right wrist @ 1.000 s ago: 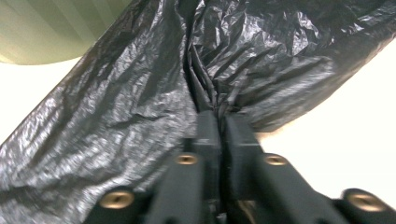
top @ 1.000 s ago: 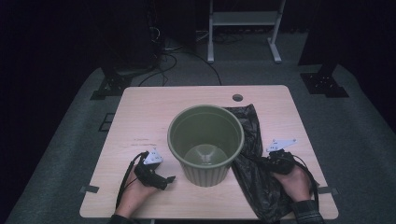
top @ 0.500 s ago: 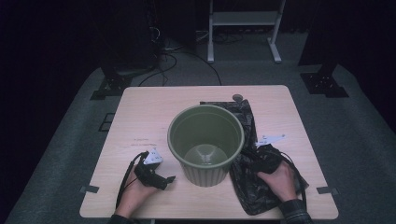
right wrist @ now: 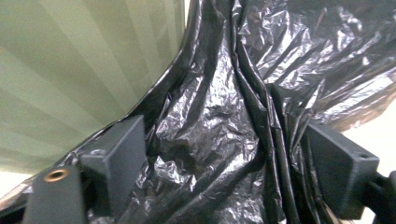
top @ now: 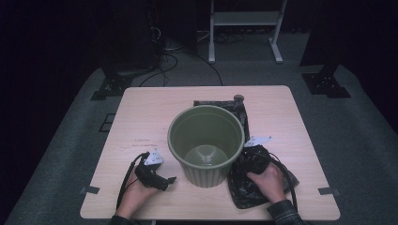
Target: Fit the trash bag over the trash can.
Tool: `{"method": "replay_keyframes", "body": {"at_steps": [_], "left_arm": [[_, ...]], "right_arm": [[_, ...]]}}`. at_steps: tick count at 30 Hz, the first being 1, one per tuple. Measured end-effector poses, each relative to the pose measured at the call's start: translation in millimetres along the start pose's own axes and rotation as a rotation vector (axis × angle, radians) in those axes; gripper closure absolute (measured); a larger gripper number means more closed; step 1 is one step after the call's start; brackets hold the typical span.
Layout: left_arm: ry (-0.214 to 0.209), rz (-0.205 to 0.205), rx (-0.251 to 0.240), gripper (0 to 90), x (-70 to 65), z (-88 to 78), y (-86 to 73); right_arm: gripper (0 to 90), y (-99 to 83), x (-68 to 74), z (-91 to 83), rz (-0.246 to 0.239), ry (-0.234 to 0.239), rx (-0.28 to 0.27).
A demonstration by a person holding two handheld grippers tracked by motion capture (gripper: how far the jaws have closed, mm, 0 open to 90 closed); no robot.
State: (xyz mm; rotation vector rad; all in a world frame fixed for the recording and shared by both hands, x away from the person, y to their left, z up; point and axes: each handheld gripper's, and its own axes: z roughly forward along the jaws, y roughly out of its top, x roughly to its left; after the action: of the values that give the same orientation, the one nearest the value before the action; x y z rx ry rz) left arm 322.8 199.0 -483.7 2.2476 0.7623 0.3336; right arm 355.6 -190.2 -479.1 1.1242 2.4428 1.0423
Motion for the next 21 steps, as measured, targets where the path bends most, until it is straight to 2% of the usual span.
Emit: {"method": "replay_keyframes", "body": {"at_steps": [2, 3, 6, 8, 10, 13, 16, 21], "left_arm": [[0.0, 0.0, 0.0, 0.0, 0.0, 0.0, 0.0], [0.0, 0.0, 0.0, 0.0, 0.0, 0.0, 0.0], [0.0, 0.0, 0.0, 0.0, -0.1, 0.0, 0.0], [0.0, -0.001, -0.001, 0.0, -0.1, 0.1, 0.0], [0.0, 0.0, 0.0, 0.0, 0.0, 0.0, 0.0], [0.0, -0.001, 0.0, 0.0, 0.0, 0.0, 0.0], [0.0, -0.002, -0.001, 0.0, -0.1, 0.1, 0.0], [0.0, -0.002, -0.001, 0.0, 0.0, 0.1, 0.0]], "right_arm": [[27.1, 0.0, 3.7, 0.3, -0.032, -0.033, 0.001], [30.6, -0.2, 4.0, 0.1, -0.033, -0.035, -0.006], [48.6, -1.0, 4.1, -2.3, -0.03, -0.036, -0.021], [72.1, -2.4, 3.2, -4.9, -0.037, -0.029, -0.027], [86.9, -5.1, 2.4, -6.5, -0.047, -0.016, -0.037], [89.0, -6.5, 1.7, -9.6, -0.075, -0.015, -0.024], [89.1, -8.7, -2.5, -15.8, -0.061, 0.016, -0.027], [89.2, -4.9, -3.6, -39.3, -0.081, 0.071, -0.064]]}}
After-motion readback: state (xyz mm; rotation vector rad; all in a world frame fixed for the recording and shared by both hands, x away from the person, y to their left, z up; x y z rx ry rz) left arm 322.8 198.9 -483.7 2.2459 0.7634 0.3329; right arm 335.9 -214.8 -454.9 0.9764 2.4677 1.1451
